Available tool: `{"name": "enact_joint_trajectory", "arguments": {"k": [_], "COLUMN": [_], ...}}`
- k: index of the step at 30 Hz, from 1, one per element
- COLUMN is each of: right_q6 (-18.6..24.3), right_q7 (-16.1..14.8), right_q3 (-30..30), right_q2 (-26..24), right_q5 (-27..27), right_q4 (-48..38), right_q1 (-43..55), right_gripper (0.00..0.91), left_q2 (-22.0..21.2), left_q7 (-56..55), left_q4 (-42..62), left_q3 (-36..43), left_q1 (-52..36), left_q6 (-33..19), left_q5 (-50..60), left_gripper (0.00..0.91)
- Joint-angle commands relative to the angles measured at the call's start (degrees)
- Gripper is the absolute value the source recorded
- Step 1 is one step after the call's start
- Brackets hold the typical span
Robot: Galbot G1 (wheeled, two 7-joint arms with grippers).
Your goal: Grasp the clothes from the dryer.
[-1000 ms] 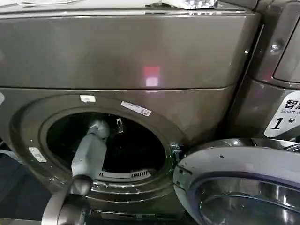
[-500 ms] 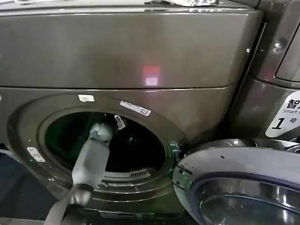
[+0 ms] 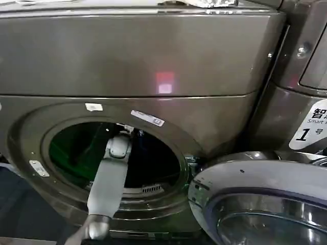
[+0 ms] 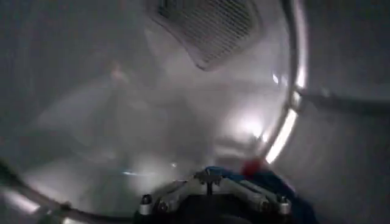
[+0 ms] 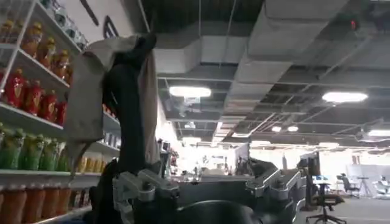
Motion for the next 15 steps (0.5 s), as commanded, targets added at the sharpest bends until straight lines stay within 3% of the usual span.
{"name": "enact_joint_trajectory", "arguments": {"k": [1,15], "right_q6": [0.59,0.67], "right_q7": [1.39,1.47], "right_q3": [-0.61,-0.71], "right_q2": [0.34,0.50], "right_q5": [0.13,0.39], "right_q4": [0.40,0.85], "right_q1": [0.18,0.32], "right_gripper": [0.907,0.907], "left_q2": [-1.12,-1.00], "left_q7": [-14.02,-15.21], "left_q4": [-4.82,-3.83], "left_q3": [-0.17,-0.20], "left_q1": [1.78,0.62], "left_q6": [2.61,2.35], "left_q5": [-12.74,-15.00], "left_gripper": [0.000,0.000]}}
